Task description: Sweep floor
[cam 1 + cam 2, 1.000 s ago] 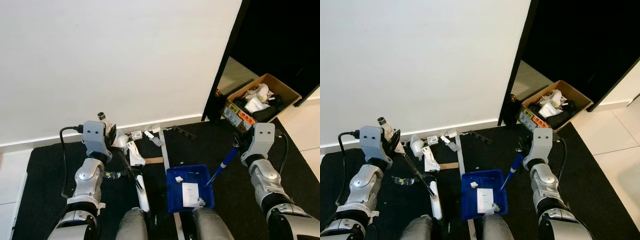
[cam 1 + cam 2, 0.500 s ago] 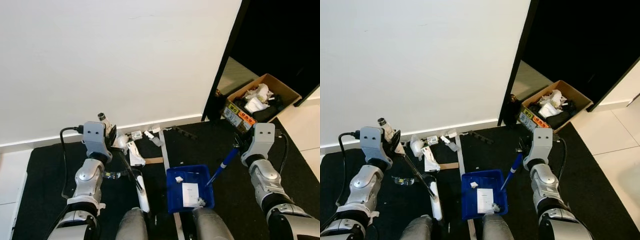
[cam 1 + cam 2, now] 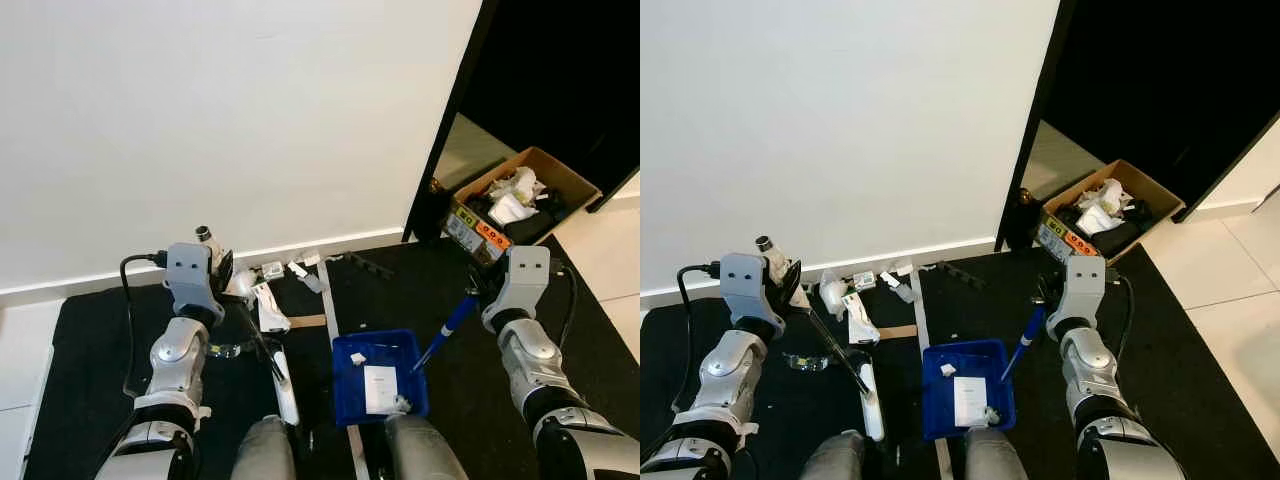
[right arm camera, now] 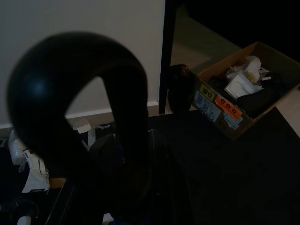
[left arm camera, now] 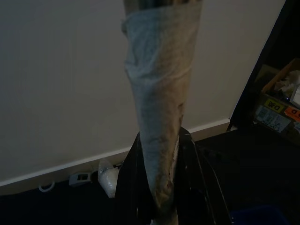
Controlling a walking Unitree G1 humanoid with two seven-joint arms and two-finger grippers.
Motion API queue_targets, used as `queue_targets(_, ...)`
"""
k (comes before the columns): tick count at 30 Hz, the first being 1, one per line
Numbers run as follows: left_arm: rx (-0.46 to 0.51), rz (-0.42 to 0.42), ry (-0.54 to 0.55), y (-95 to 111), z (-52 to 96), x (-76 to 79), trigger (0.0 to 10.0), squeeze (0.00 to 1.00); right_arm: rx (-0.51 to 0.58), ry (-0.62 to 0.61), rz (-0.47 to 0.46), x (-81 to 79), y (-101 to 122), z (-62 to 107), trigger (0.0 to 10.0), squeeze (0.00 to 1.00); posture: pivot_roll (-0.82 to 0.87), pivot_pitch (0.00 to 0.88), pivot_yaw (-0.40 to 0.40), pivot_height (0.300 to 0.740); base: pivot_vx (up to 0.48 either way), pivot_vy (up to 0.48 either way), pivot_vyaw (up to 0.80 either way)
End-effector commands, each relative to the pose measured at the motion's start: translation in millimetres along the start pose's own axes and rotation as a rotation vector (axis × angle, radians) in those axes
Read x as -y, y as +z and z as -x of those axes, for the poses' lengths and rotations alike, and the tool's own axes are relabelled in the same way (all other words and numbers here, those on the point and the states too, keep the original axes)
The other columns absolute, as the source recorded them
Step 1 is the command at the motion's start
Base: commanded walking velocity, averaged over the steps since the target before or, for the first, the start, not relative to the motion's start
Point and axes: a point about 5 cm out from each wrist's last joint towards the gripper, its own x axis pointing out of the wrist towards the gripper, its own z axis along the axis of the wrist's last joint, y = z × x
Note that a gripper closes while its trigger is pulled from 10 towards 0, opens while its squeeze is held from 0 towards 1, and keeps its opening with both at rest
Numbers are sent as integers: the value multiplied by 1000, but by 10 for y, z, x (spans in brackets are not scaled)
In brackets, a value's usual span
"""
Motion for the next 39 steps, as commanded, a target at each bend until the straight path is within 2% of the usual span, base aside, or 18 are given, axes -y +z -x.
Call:
queue_targets(1, -40, 11, -11, -89, 48, 17, 10000, 0, 2, -6, -16, -3, -11, 4, 10000, 0, 48, 0, -5, 740, 0, 0, 0)
queue_targets(25, -43, 16, 12, -92, 67, -40, 10000, 0, 1, -9, -21, -15, -5, -5, 10000, 0, 50, 0, -1, 740, 0, 0, 0)
queue_targets(39, -56, 25, -10, -107, 65, -7, 10000, 0, -2, -8, -20, -13, -6, -7, 10000, 0, 53, 0, -4, 740, 0, 0, 0)
